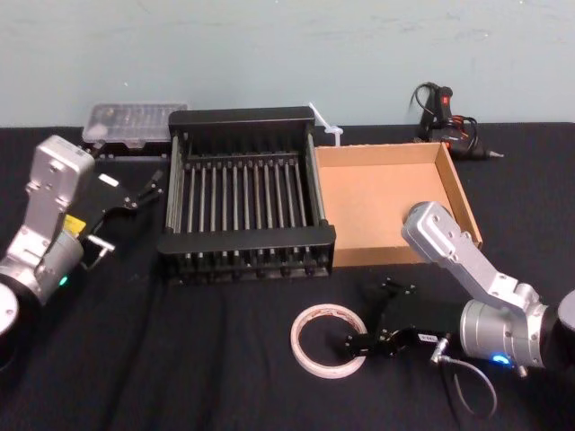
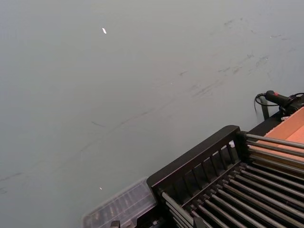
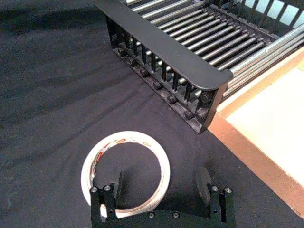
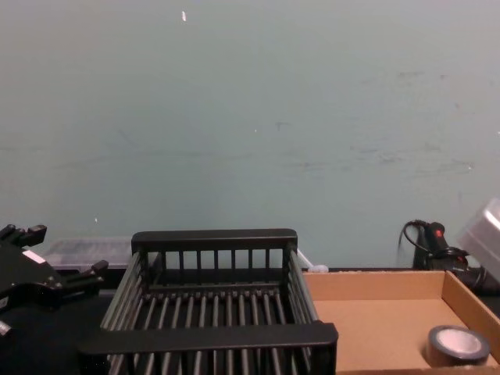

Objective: Pick up the white tape and place it into the black box , Pick up the silver tape and place it into the brown box.

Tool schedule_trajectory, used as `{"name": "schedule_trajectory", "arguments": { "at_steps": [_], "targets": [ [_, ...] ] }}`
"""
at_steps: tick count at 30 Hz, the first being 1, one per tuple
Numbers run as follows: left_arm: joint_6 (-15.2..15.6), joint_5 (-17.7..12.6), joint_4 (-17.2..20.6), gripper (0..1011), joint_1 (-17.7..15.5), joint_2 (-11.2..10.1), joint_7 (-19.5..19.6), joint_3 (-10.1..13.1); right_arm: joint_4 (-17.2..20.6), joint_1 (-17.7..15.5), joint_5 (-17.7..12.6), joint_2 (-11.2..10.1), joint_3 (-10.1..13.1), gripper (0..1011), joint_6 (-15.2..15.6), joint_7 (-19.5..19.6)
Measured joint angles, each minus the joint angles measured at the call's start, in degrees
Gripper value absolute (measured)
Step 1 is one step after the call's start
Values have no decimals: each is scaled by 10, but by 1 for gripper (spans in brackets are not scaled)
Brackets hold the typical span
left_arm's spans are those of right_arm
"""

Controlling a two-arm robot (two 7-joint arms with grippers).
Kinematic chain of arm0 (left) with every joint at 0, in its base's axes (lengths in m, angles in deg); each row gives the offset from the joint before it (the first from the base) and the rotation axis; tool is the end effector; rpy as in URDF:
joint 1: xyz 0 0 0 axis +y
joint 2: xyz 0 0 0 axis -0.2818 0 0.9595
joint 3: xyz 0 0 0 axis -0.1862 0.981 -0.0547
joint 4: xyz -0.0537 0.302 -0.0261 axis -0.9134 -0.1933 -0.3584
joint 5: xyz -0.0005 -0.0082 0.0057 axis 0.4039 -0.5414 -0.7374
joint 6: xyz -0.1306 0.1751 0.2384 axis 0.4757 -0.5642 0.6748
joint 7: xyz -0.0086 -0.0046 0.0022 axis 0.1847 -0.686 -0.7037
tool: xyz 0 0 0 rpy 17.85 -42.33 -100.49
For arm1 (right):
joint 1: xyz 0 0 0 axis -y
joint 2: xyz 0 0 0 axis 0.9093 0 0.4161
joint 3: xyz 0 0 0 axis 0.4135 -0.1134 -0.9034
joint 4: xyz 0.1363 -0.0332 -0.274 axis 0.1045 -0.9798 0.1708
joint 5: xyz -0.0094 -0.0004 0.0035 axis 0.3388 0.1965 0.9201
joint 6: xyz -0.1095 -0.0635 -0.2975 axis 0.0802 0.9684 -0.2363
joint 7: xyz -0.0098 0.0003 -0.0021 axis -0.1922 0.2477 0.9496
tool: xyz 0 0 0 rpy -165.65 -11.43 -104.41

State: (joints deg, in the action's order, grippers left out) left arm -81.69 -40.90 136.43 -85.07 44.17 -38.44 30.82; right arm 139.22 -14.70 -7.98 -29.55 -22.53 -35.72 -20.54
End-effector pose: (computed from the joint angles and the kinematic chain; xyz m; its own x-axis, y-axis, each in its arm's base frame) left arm 0.3747 0.0888 -0.3193 0.2922 0.8802 0.3740 -0.9553 0.2873 0.0701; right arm 0.3446 -0.0249 -0.2905 0.8327 -0.5536 0.0108 0.4690 0.6948 -0.5452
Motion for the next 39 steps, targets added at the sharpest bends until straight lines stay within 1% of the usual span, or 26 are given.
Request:
{"name": "schedule_trajectory", "arguments": {
  "at_steps": [19, 39],
  "targets": [
    [0, 0, 0, 1001, 0, 0, 0, 0, -21, 12, 14, 15, -14, 1002, 3, -5],
    [0, 0, 0, 1001, 0, 0, 0, 0, -30, 14, 18, 24, -14, 1002, 4, -5]
  ]
}}
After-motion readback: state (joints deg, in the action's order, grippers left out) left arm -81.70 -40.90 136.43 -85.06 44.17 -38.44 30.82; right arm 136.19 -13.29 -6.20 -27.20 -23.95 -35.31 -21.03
